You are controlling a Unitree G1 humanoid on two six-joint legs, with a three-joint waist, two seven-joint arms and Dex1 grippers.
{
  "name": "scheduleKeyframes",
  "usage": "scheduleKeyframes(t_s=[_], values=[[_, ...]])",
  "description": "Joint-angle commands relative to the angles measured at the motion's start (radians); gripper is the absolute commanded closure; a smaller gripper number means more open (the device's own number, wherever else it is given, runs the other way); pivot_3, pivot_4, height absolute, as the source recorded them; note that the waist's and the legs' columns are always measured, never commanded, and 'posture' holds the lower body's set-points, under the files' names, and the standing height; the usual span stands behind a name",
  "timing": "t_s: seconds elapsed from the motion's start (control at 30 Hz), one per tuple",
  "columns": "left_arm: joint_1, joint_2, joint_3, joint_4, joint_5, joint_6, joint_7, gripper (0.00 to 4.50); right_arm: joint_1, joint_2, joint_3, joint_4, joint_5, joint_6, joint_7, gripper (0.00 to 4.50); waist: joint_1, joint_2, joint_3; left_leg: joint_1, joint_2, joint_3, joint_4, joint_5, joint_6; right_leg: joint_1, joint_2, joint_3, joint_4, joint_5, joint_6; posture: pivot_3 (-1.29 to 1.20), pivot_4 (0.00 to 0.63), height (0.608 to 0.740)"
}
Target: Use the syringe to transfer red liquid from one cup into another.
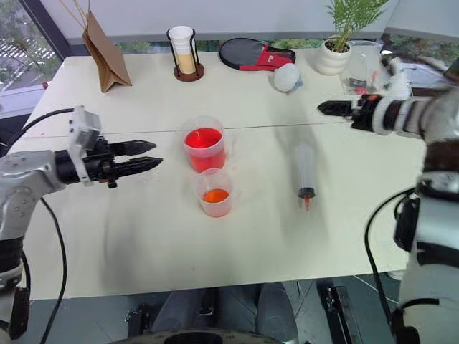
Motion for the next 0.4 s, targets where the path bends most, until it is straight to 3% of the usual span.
scheduleKeyframes(t_s=[0.03,0.1,0.2,0.4], values=[[0.094,0.029,0.091,-0.017,-0.015,0.013,0.02,2.18,0.244,-0.027,-0.116,-0.233,0.024,-0.143,0.058,0.33,0.0,0.0,0.0,0.001,0.0,0.0,0.0,0.0,0.0,0.001,0.0,0.0,0.001,0.0,0.0,0.0,0.15,0.74],[0.156,0.025,0.133,-0.018,-0.029,0.022,0.036,2.18,0.402,-0.022,-0.172,-0.311,0.018,-0.23,0.073,0.33,0.0,0.001,0.0,0.0,0.0,0.001,0.001,0.0,0.0,0.0,0.0,0.0,0.0,0.0,0.0,0.0,0.15,0.74],[0.211,0.009,0.159,-0.003,-0.037,0.024,0.055,2.18,0.527,0.0,-0.225,-0.349,0.075,-0.213,0.091,0.33,-0.001,0.002,0.001,0.001,0.0,0.003,0.002,0.0,0.0,0.0,-0.001,0.001,0.0,0.0,0.0,0.0,0.15,0.74],[0.221,-0.022,0.175,0.043,-0.049,0.008,0.081,2.18,0.594,0.06,-0.191,-0.374,0.026,-0.379,0.056,0.33,-0.002,0.002,0.001,0.014,0.001,0.003,0.002,-0.003,0.004,0.01,0.0,0.002,0.0,0.0,0.0,0.0,0.15,0.74]])
